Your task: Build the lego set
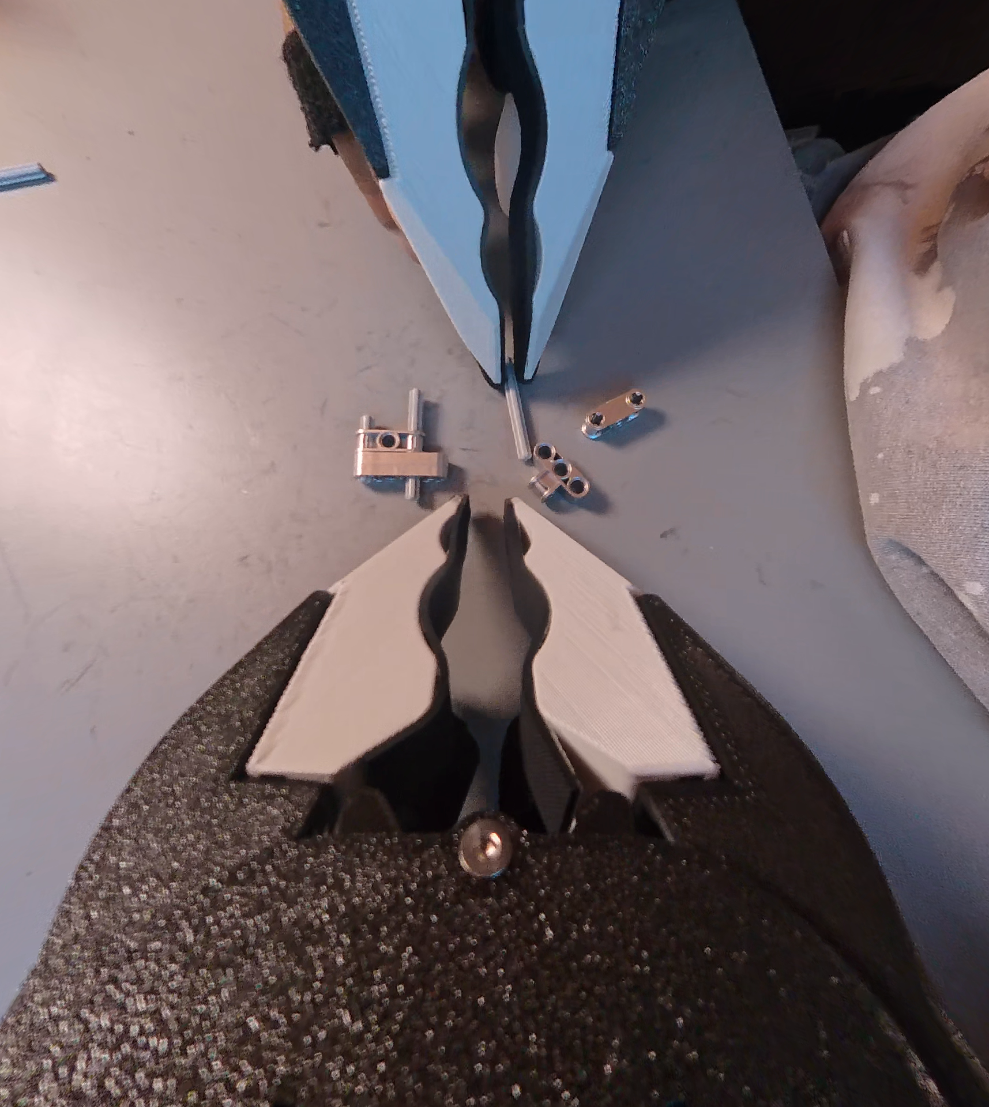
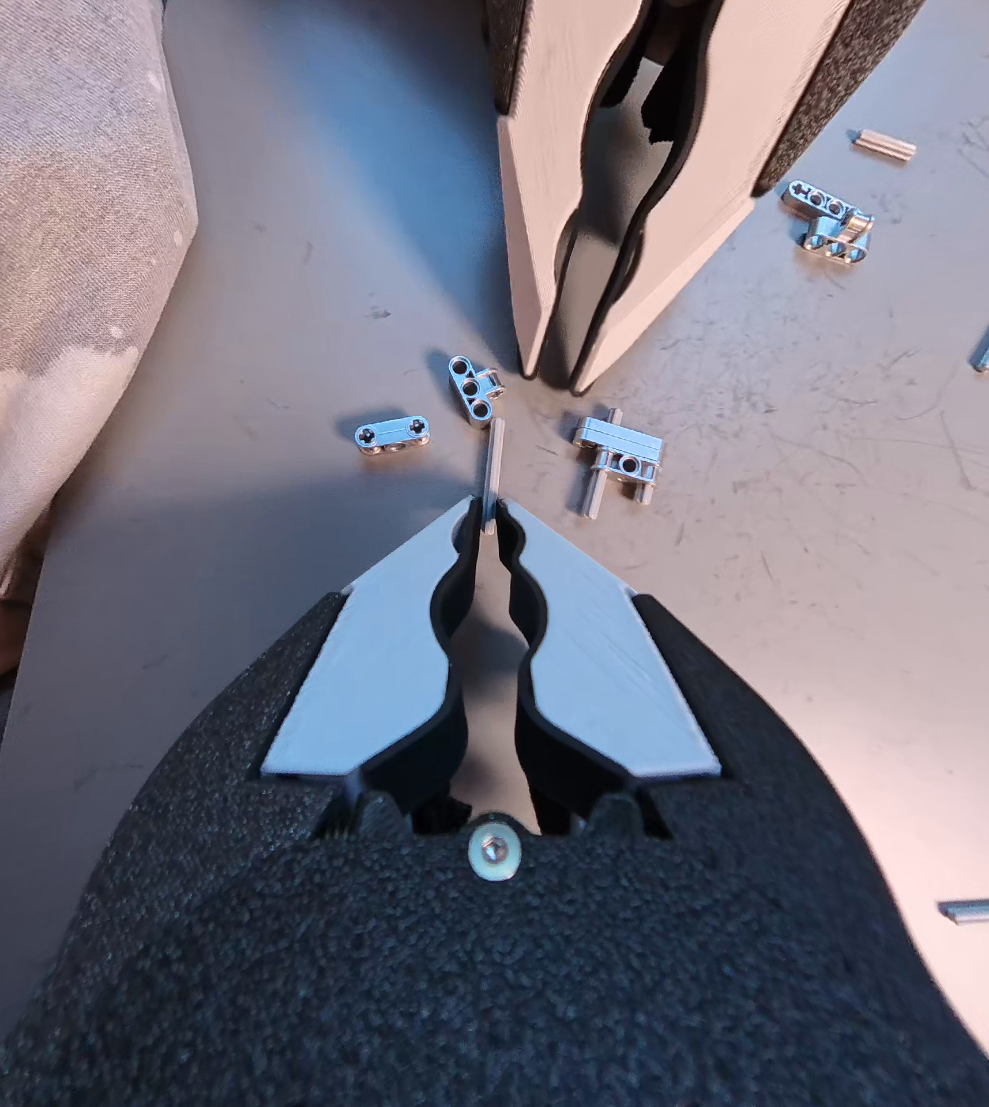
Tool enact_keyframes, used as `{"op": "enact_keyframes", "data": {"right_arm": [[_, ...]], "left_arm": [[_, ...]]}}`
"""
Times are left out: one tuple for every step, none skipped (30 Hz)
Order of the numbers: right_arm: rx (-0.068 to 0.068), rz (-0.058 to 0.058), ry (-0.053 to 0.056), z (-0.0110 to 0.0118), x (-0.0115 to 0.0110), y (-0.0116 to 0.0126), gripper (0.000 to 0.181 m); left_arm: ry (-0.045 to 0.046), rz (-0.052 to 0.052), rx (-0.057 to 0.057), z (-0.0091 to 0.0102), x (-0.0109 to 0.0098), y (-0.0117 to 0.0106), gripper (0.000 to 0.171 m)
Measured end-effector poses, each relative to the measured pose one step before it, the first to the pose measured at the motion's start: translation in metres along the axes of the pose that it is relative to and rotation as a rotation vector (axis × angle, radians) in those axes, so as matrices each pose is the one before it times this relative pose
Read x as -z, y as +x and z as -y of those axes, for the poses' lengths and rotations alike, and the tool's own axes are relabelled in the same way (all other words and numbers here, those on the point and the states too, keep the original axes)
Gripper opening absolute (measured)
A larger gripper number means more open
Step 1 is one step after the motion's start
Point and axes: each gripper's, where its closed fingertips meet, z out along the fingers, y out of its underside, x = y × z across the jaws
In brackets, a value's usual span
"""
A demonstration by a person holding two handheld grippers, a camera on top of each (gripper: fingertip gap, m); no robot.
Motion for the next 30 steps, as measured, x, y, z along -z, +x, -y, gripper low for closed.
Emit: {"op": "enact_keyframes", "data": {"right_arm": [[-0.0034, 0.0000, 0.0043, 0.00036, 0.00017, -0.00016, 0.002], [-0.0030, -0.0008, 0.0055, 0.00062, -0.00013, -0.00001, 0.002], [-0.0021, -0.0035, 0.0019, 0.00014, -0.00032, 0.00069, 0.002], [0.0007, -0.0022, 0.0002, -0.00006, -0.00037, 0.00065, 0.002], [-0.0004, 0.0014, 0.0015, 0.00008, -0.00043, 0.00016, 0.002], [-0.0015, 0.0038, 0.0011, 0.00031, -0.00041, 0.00000, 0.002], [0.0011, 0.0051, 0.0021, 0.00055, -0.00026, -0.00048, 0.002], [0.0022, 0.0036, 0.0042, 0.00111, -0.00006, -0.00053, 0.002], [0.0009, 0.0032, 0.0044, 0.00093, 0.00010, -0.00049, 0.002], [0.0002, 0.0039, 0.0041, 0.00067, 0.00003, -0.00047, 0.002], [0.0006, 0.0025, 0.0040, 0.00040, 0.00000, -0.00037, 0.002], [0.0004, 0.0016, 0.0026, -0.00013, -0.00013, -0.00032, 0.002], [0.0007, 0.0044, 0.0018, -0.00027, -0.00031, -0.00075, 0.002], [0.0006, 0.0056, 0.0022, -0.00029, -0.00051, -0.00124, 0.002], [-0.0001, 0.0029, 0.0039, 0.00000, -0.00043, -0.00074, 0.002], [0.0004, 0.0035, 0.0047, 0.00025, -0.00020, -0.00082, 0.002], [-0.0002, -0.0002, 0.0025, 0.00001, 0.00000, 0.00003, 0.002], [-0.0002, 0.0005, 0.0008, -0.00003, 0.00007, 0.00003, 0.002], [0.0032, -0.0003, -0.0001, -0.00005, 0.00006, -0.00001, 0.002], [0.0070, -0.0015, -0.0008, -0.00018, 0.00004, -0.00003, 0.002], [0.0072, -0.0021, -0.0005, -0.00001, 0.00005, 0.00000, 0.002], [0.0052, -0.0001, 0.0007, -0.00016, 0.00012, -0.00028, 0.002], [0.0048, 0.0013, 0.0021, -0.00027, 0.00030, -0.00041, 0.002], [0.0023, 0.0017, 0.0028, -0.00043, 0.00044, -0.00013, 0.002], [-0.0004, 0.0034, 0.0027, -0.00047, 0.00043, 0.00002, 0.002], [0.0002, 0.0041, 0.0015, -0.00045, 0.00046, 0.00007, 0.002], [0.0023, 0.0027, 0.0008, -0.00031, 0.00046, 0.00009, 0.002], [0.0024, 0.0020, 0.0011, -0.00025, 0.00019, -0.00030, 0.002], [0.0022, 0.0035, 0.0015, -0.00014, 0.00026, -0.00066, 0.002], [0.0035, 0.0068, 0.0015, -0.00010, 0.00028, -0.00162, 0.002]], "left_arm": [[0.00934, -0.0186, 0.0086, 0.00113, 0.00187, 0.00215, 0.010], [0.00689, -0.0204, 0.0085, 0.00066, 0.00194, 0.00253, 0.010], [-0.00142, -0.0233, 0.0084, -0.00044, 0.00160, 0.00341, 0.010], [-0.01268, -0.0292, 0.0114, -0.00158, 0.00110, 0.00480, 0.010], [-0.01977, -0.0290, 0.0112, -0.00222, 0.00017, 0.00545, 0.010], [-0.02209, -0.0150, 0.0100, -0.00229, -0.00119, 0.00391, 0.010], [-0.02192, -0.0036, 0.0099, -0.00200, -0.00213, 0.00235, 0.011], [-0.00978, 0.0034, 0.0131, 0.00031, -0.00177, 0.00122, 0.013], [-0.00148, 0.0056, 0.0151, 0.00177, -0.00100, 0.00053, 0.014], [-0.00691, 0.0127, 0.0126, 0.00098, -0.00082, -0.00071, 0.016], [-0.00921, 0.0165, 0.0047, 0.00064, -0.00067, -0.00092, 0.017], [-0.00757, 0.0218, 0.0024, 0.00090, -0.00051, -0.00170, 0.019], [-0.00675, 0.0217, 0.0032, 0.00112, -0.00069, -0.00187, 0.019], [-0.00607, 0.0175, 0.0031, 0.00114, -0.00065, -0.00129, 0.019], [-0.00604, 0.0167, 0.0016, 0.00090, -0.00080, -0.00134, 0.018], [-0.00530, 0.0136, 0.0018, 0.00065, -0.00057, -0.00079, 0.018], [0.00029, 0.0004, 0.0029, 0.00129, -0.00036, 0.00135, 0.018], [0.00703, -0.0035, 0.0066, 0.00193, 0.00018, 0.00192, 0.017], [0.00597, 0.0033, 0.0104, 0.00149, 0.00075, 0.00099, 0.017], [0.00177, 0.0173, 0.0129, 0.00040, 0.00202, -0.00129, 0.017], [0.00151, 0.0168, 0.0146, -0.00031, 0.00296, -0.00130, 0.017], [0.00429, 0.0075, 0.0192, 0.00015, 0.00335, 0.00029, 0.017], [0.00544, 0.0031, 0.0263, 0.00037, 0.00299, 0.00142, 0.017], [0.00525, 0.0022, 0.0321, 0.00077, 0.00174, 0.00234, 0.018], [0.00670, 0.0034, 0.0317, 0.00123, 0.00034, 0.00317, 0.019], [0.00555, 0.0073, 0.0274, 0.00106, -0.00114, 0.00345, 0.020], [0.00256, 0.0126, 0.0221, 0.00044, -0.00224, 0.00292, 0.022], [0.00328, 0.0213, 0.0169, 0.00006, -0.00299, 0.00097, 0.026], [0.00559, 0.0281, 0.0115, -0.00010, -0.00292, -0.00121, 0.028], [0.00170, 0.0210, 0.0090, -0.00105, -0.00286, -0.00146, 0.028]]}}
